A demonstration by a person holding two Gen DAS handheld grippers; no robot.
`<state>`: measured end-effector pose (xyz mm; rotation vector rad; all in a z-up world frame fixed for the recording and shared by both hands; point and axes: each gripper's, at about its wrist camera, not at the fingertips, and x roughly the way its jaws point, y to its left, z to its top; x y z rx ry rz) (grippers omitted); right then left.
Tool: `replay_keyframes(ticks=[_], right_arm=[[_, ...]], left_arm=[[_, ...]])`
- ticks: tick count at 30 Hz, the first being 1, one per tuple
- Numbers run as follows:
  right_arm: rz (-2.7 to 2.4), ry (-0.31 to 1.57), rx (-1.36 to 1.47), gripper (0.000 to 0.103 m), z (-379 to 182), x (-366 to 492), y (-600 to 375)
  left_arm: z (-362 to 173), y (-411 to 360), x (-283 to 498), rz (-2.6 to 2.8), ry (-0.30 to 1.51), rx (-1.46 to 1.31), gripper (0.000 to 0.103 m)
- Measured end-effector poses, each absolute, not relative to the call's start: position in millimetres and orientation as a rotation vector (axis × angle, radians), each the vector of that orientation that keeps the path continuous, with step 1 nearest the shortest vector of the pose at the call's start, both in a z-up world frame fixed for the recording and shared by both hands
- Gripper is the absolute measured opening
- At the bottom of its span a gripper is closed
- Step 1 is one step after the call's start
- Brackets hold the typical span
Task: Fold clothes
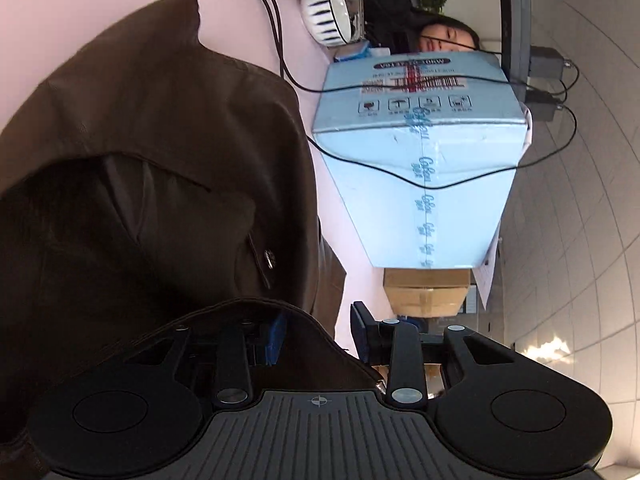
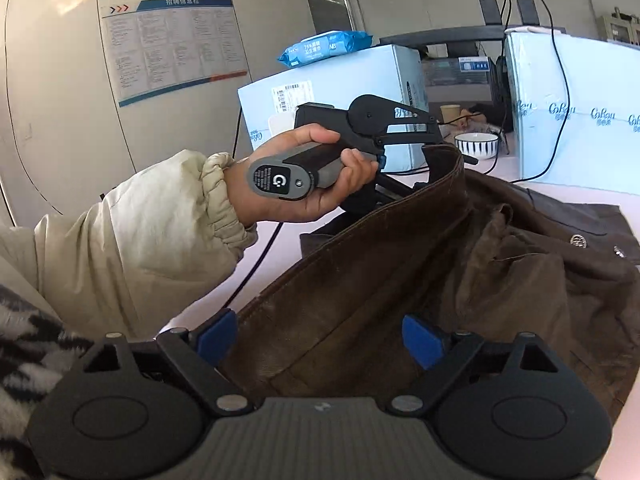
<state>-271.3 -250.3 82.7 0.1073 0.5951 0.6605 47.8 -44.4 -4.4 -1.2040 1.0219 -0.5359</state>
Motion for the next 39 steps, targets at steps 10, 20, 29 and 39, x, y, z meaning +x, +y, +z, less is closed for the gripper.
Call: replay_keyframes(ticks=[10, 20, 29, 39], right_arm=[[0.732, 0.622, -0.147, 0.080, 74, -284, -188], [0.577, 0.633, -0.104, 0.005, 70, -278, -227], [0.240, 0.463, -0.026, 0.005, 106, -285, -317], [-0.054, 0.181, -0.148, 0.005, 164, -280, -370]], left_arm=[[-19, -38, 62, -0.485, 1.062, -1.242, 0.037], [-20, -26, 70, -0.523, 1.075, -1.171, 0.039], [3, -6, 66, -0.688, 1.085, -0.983, 0.041], [70, 4, 3, -1.035, 1.068, -0.639, 0.045]])
